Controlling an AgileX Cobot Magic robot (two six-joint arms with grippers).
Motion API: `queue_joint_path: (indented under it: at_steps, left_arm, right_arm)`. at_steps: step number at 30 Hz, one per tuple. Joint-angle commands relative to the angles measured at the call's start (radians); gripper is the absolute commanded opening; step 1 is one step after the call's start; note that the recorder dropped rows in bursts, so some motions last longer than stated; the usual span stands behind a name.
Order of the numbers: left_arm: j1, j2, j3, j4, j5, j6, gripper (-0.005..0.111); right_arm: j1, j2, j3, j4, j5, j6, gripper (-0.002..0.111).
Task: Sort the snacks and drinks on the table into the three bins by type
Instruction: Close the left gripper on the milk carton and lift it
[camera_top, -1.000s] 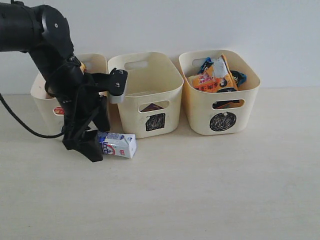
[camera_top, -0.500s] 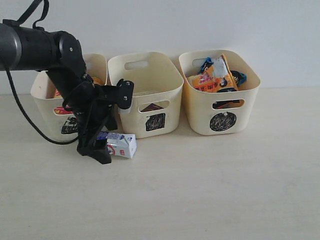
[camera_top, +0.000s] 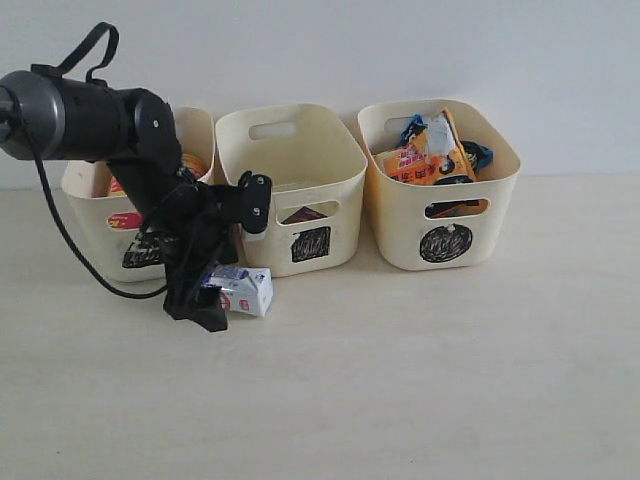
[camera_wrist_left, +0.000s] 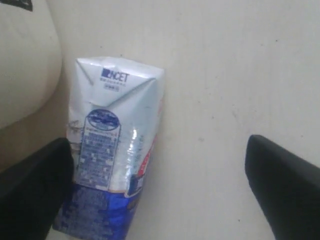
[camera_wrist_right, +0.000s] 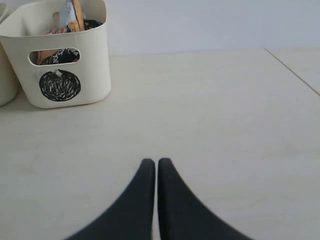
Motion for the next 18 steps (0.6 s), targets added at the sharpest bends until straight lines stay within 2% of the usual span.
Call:
queue_joint_path:
  at_steps: [1,7,9,11,13,14,18]
  left_arm:
    - [0.003,0.026,0.004,0.012,-0.062,0.003,0.086]
    - [0.003,0.055,0.004,0.020,-0.114,0.003,0.086]
    - [0.003,0.068,0.004,0.030,-0.108,0.003,0.082]
    - [0.003,0.075,0.004,0.034,-0.094,0.003,0.064]
    - [0.003,0.075,0.004,0.070,-0.057,0.003,0.028]
    - [0.001,0.072,0.004,0.084,-0.024,0.003,0.004]
    - [-0.001,0.045,0.004,0.087,0.050,-0.039,0.004]
  right_arm:
    - [-0.003,-0.005,0.004,-0.003,-0.004,0.006,0.000]
    - [-0.003,-0.005,0.004,-0.003,-0.004,0.006,0.000]
    - [-0.003,-0.005,0.004,-0.003,-0.004,0.006,0.000]
    - [-0.003,-0.005,0.004,-0.003,-0.004,0.006,0.000]
    - [-0.003,-0.005,0.004,-0.003,-0.004,0.006,0.000]
    - [-0.003,-0.005,0.004,-0.003,-0.004,0.006,0.000]
    - [-0.003,-0.005,0.004,-0.003,-0.004,0.006,0.000]
